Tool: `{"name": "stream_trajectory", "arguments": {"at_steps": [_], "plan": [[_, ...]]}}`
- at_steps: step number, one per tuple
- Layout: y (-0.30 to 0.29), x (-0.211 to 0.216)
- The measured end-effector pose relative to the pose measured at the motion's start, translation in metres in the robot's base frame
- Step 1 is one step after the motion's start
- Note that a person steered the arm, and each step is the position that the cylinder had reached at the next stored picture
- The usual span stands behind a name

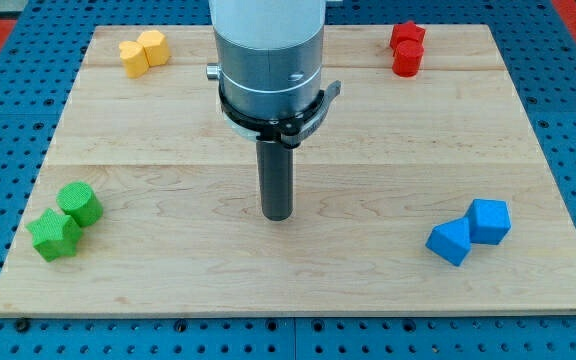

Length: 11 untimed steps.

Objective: Move the red circle down and left

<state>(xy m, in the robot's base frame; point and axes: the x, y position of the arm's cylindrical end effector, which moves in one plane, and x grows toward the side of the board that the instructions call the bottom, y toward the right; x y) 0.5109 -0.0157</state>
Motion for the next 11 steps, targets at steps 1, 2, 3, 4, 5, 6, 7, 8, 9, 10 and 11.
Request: {"name": "stream_trajectory", "arguments": {"at_steps": [1, 2, 3, 4, 5, 6, 7, 8, 9, 10, 11], "plan": [[0.000, 0.000], [0.001, 0.000], [0.002, 0.001], [0.020, 0.006], [0.071, -0.056], [0.136, -0.108], [0.183, -0.146], [0.184, -0.146], [0.189, -0.145], [0.219, -0.149], [0.251, -0.196]]}}
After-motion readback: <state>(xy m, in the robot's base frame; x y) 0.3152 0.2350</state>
